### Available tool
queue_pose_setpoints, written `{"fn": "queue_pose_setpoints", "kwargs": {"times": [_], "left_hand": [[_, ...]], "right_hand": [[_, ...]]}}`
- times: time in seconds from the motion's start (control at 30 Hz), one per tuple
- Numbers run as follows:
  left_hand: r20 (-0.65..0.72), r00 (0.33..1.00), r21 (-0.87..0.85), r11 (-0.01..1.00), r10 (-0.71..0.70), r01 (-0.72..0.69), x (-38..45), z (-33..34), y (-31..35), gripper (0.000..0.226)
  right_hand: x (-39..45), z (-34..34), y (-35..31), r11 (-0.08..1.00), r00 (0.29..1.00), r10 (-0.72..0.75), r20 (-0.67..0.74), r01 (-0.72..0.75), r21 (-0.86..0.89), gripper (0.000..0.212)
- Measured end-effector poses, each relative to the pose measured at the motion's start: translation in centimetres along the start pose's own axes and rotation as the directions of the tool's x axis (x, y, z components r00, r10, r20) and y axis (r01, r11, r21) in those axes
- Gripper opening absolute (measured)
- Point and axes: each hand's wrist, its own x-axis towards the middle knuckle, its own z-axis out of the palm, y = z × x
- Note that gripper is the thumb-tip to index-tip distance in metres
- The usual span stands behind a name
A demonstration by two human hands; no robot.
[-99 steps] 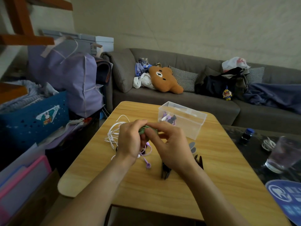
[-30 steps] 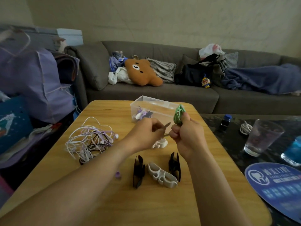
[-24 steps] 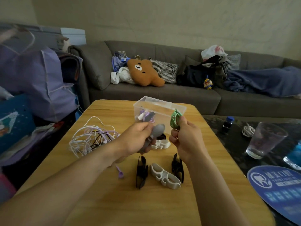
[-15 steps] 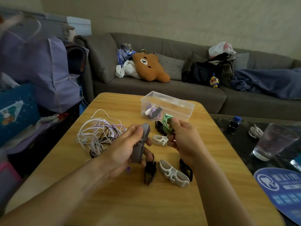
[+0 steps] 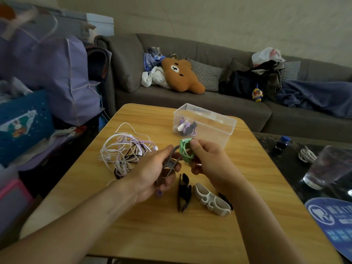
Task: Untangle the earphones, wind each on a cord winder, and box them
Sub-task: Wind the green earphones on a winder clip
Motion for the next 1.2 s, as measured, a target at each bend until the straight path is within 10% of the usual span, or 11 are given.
{"fn": "queue_pose_setpoints", "kwargs": {"times": [0.6,1.2], "left_hand": [[-0.076,0.997,-0.028,0.999,0.033,-0.035,0.2,0.8,-0.4,0.04],[-0.005,0.925,0.215,0.904,0.38,-0.37,0.2,-0.1,0.1,0.035]], "right_hand": [[0.4,0.6,0.5,0.967,0.99,-0.125,-0.063,0.107,-0.23,0.027],[-0.2,0.5,0.1,0.985,0.988,-0.011,0.153,0.037,-0.17,0.027]]}}
